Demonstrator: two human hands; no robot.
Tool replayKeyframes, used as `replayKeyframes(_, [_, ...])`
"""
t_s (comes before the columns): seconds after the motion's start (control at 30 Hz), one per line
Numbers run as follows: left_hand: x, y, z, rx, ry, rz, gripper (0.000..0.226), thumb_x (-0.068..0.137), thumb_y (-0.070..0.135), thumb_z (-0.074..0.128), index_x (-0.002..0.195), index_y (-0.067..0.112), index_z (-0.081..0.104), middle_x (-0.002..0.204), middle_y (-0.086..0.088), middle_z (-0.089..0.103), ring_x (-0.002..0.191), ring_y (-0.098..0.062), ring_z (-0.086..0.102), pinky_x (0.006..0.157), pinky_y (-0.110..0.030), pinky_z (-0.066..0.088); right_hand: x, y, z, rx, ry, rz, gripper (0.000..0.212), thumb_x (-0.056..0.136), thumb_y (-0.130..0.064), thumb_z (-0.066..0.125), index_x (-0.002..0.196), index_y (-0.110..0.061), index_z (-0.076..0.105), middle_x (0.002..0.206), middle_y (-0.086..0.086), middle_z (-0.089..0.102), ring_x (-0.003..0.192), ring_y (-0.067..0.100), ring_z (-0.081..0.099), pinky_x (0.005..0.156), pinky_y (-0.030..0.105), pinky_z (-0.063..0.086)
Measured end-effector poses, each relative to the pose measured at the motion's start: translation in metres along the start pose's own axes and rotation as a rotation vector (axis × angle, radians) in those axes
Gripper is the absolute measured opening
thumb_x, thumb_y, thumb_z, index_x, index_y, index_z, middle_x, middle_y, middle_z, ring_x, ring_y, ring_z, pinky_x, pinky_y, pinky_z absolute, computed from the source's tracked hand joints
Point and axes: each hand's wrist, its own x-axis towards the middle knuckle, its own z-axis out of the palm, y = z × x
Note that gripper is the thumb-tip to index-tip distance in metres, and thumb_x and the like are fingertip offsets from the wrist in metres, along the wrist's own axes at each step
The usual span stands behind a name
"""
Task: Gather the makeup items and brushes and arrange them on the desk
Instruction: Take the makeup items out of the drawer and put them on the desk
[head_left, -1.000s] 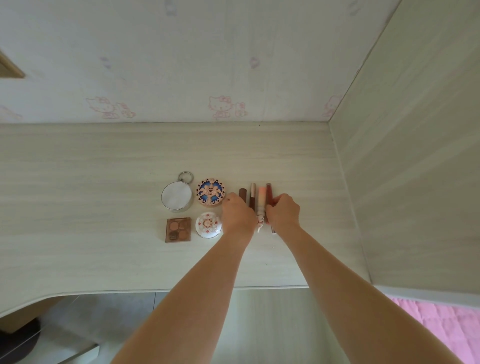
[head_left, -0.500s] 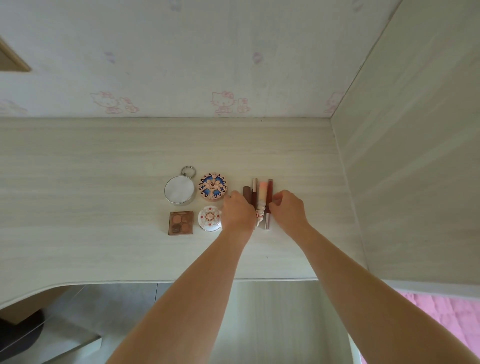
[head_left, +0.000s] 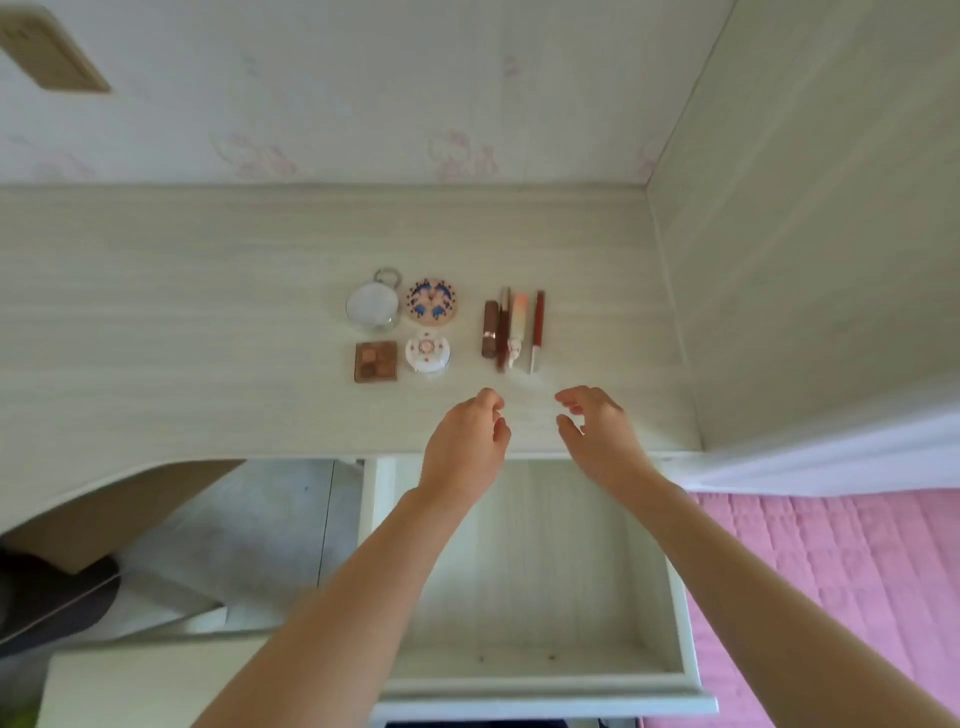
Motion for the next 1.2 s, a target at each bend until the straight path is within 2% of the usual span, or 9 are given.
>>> replayKeyframes(0.17, [-0.085, -0.029, 0.026, 0.058, -0.070, 0.054, 0.023, 0.095, 0.019, 0.049, 0.117, 0.016, 0.055, 0.107, 0.002, 0.065, 0.100, -0.014, 0.059, 0.080, -0.032, 0.051, -0.091, 0.025, 0.019, 0.015, -0.013, -0.010, 0.028, 0.088, -0.007, 0.057, 0.115, -0.011, 0.063, 0.113, 0.004, 0.062, 0.102, 0.020, 0.061, 0.086, 0.024, 0.045])
replayKeyframes(0.33, [-0.154, -0.058, 0.054, 0.095, -0.194, 0.024, 0.025, 0.097, 0.024, 0.048, 0.120, 0.018, 0.054, 0.118, 0.005, 0.062, 0.108, -0.009, 0.056, 0.086, -0.026, 0.049, -0.165, 0.050, 0.043, -0.076, -0.212, -0.014, 0.029, 0.094, -0.015, 0.051, 0.122, -0.014, 0.058, 0.120, 0.001, 0.057, 0.103, 0.019, 0.061, 0.088, 0.024, 0.046])
replayKeyframes(0.47, [-0.194, -0.074, 0.075, 0.123, -0.333, 0.000, 0.035, 0.097, 0.037, 0.047, 0.125, 0.019, 0.051, 0.126, 0.005, 0.056, 0.113, -0.012, 0.051, 0.089, -0.026, 0.044, -0.202, 0.066, 0.057, -0.187, -0.378, -0.050, 0.036, 0.097, -0.030, 0.049, 0.129, -0.015, 0.051, 0.128, 0.000, 0.052, 0.116, 0.020, 0.052, 0.093, 0.030, 0.045])
replayKeyframes(0.6, [-0.221, -0.087, 0.089, 0.159, -0.470, 0.007, 0.054, 0.090, 0.049, 0.054, 0.136, 0.023, 0.044, 0.139, 0.008, 0.046, 0.129, -0.012, 0.040, 0.105, -0.026, 0.032, -0.223, 0.077, 0.068, -0.322, -0.507, -0.137, 0.056, 0.093, -0.050, 0.050, 0.138, -0.019, 0.043, 0.137, -0.002, 0.047, 0.128, 0.017, 0.040, 0.104, 0.026, 0.032])
replayKeyframes(0.77, [-0.236, -0.099, 0.105, 0.387, -0.558, 0.066, 0.064, 0.089, 0.026, 0.061, 0.145, 0.025, 0.032, 0.148, 0.007, 0.038, 0.135, -0.017, 0.035, 0.114, -0.031, 0.021, -0.228, 0.084, 0.078, -0.424, -0.599, -0.138, 0.067, 0.090, -0.058, 0.048, 0.142, -0.017, 0.038, 0.145, 0.002, 0.043, 0.132, 0.021, 0.038, 0.111, 0.031, 0.028])
replayKeyframes(0.87, [-0.233, -0.099, 0.112, 0.479, -0.506, 0.076, 0.057, 0.091, 0.010, 0.053, 0.143, 0.023, 0.034, 0.145, 0.004, 0.043, 0.131, -0.019, 0.040, 0.113, -0.031, 0.023, -0.225, 0.082, 0.083, -0.447, -0.643, -0.135, 0.068, 0.089, -0.057, 0.051, 0.141, -0.016, 0.038, 0.143, 0.003, 0.044, 0.128, 0.025, 0.043, 0.109, 0.035, 0.032])
replayKeyframes(0.97, [-0.228, -0.099, 0.113, 0.502, -0.491, 0.079, 0.052, 0.092, 0.008, 0.048, 0.141, 0.022, 0.038, 0.140, 0.004, 0.050, 0.126, -0.020, 0.046, 0.108, -0.030, 0.029, -0.225, 0.079, 0.086, -0.508, -0.708, -0.154, 0.070, 0.087, -0.058, 0.054, 0.140, -0.015, 0.038, 0.140, 0.004, 0.045, 0.125, 0.026, 0.045, 0.108, 0.037, 0.032])
replayKeyframes(1.07, [-0.229, -0.102, 0.113, 0.511, -0.475, 0.107, 0.050, 0.093, 0.013, 0.049, 0.141, 0.023, 0.039, 0.139, 0.005, 0.051, 0.126, -0.018, 0.047, 0.107, -0.030, 0.032, -0.229, 0.079, 0.089, -0.653, -0.698, -0.221, 0.063, 0.088, -0.045, 0.060, 0.138, -0.015, 0.037, 0.137, 0.005, 0.047, 0.122, 0.028, 0.047, 0.108, 0.042, 0.030])
replayKeyframes(1.2, [-0.228, -0.104, 0.113, 0.514, -0.481, 0.110, 0.051, 0.093, 0.016, 0.050, 0.141, 0.025, 0.039, 0.140, 0.008, 0.050, 0.126, -0.017, 0.046, 0.106, -0.030, 0.032, -0.231, 0.080, 0.088, -0.739, -0.623, -0.236, 0.056, 0.080, 0.004, 0.055, 0.130, -0.016, 0.041, 0.120, 0.004, 0.054, 0.103, 0.029, 0.057, 0.094, 0.041, 0.040])
